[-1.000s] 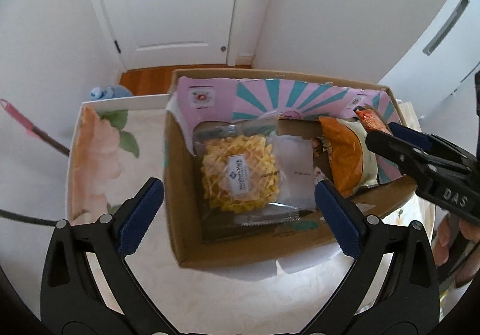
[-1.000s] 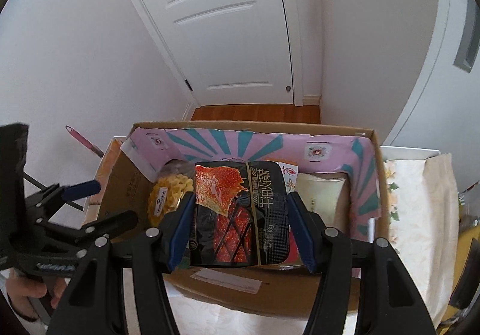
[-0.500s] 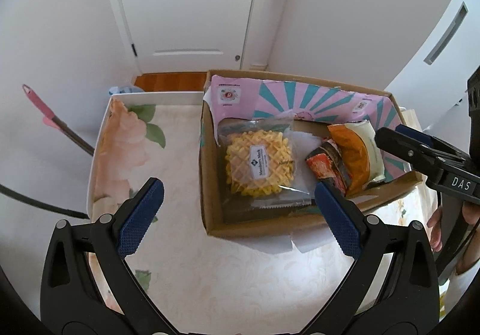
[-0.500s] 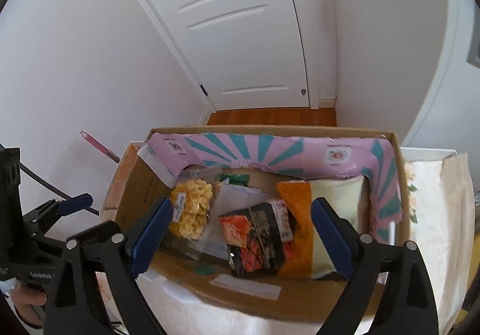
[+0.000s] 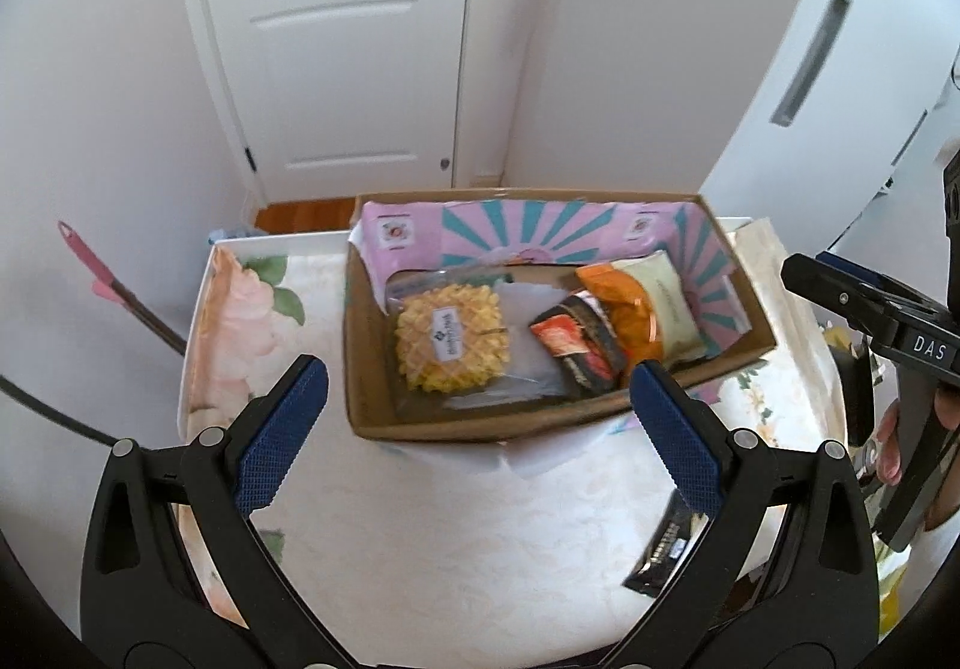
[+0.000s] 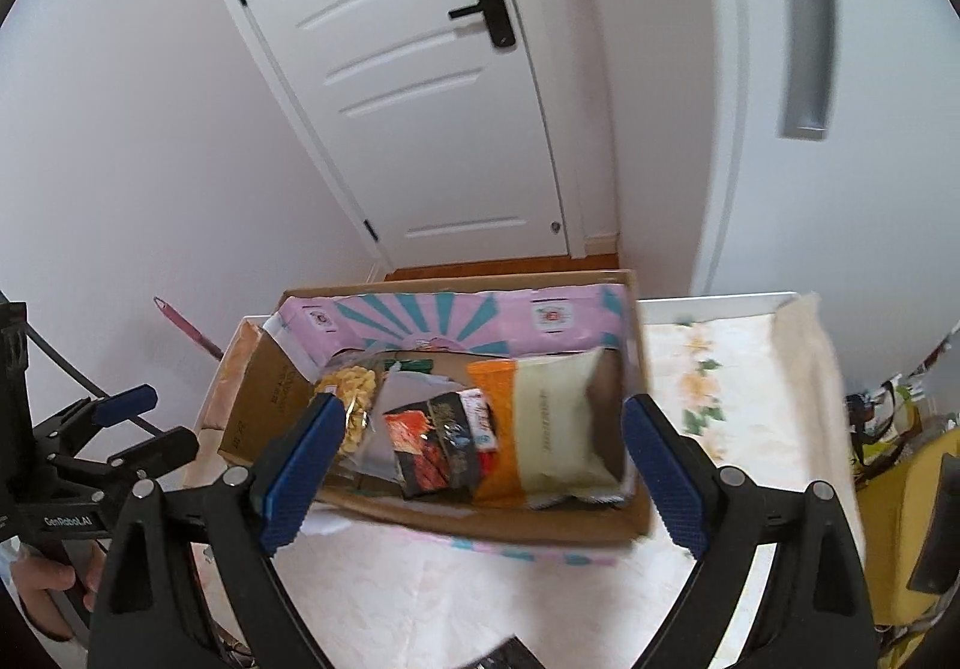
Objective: Organize snacks
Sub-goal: 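Move the left tool to the black cheese cracker bar and grasp it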
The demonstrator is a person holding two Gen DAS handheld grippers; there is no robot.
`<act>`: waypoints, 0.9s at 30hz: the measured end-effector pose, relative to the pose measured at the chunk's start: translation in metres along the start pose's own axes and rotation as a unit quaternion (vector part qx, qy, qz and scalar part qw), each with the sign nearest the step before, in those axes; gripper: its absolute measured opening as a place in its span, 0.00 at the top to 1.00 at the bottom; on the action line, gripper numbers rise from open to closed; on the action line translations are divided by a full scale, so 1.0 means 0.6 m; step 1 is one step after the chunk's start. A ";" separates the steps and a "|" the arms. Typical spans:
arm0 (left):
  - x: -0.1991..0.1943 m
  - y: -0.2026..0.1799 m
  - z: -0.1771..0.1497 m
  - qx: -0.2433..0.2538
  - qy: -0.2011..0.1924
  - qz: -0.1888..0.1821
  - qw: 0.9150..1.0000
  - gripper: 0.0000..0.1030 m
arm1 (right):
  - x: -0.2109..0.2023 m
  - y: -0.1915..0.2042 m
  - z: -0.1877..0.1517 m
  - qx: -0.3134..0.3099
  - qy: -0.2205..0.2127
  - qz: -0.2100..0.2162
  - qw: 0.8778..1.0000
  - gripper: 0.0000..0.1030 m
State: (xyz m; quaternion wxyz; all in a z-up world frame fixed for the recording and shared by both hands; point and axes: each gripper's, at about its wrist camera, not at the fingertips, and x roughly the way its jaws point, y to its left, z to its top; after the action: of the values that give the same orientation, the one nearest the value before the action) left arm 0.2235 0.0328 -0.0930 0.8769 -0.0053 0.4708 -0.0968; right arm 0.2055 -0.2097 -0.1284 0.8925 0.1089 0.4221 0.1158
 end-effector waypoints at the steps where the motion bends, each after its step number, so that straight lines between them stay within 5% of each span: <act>1: -0.006 -0.009 -0.005 0.000 -0.003 0.001 1.000 0.03 | -0.013 -0.007 -0.005 -0.002 -0.005 -0.001 1.000 0.11; 10: -0.029 -0.114 -0.095 0.035 -0.002 -0.009 0.999 0.03 | -0.086 -0.055 -0.069 -0.041 -0.001 0.005 0.999 0.11; 20: 0.067 -0.212 -0.234 0.102 0.072 -0.064 0.990 0.03 | -0.091 -0.108 -0.171 -0.065 0.027 0.005 0.997 0.11; 27: 0.141 -0.241 -0.290 0.135 0.099 -0.072 0.983 0.14 | -0.054 -0.118 -0.242 -0.084 0.030 0.009 0.996 0.11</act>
State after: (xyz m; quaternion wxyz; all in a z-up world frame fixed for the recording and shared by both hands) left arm 0.1013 -0.1096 -0.2453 0.8095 0.0883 0.5362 -0.2224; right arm 0.0806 -0.2726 -0.2160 0.8842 0.0340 0.4366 0.1623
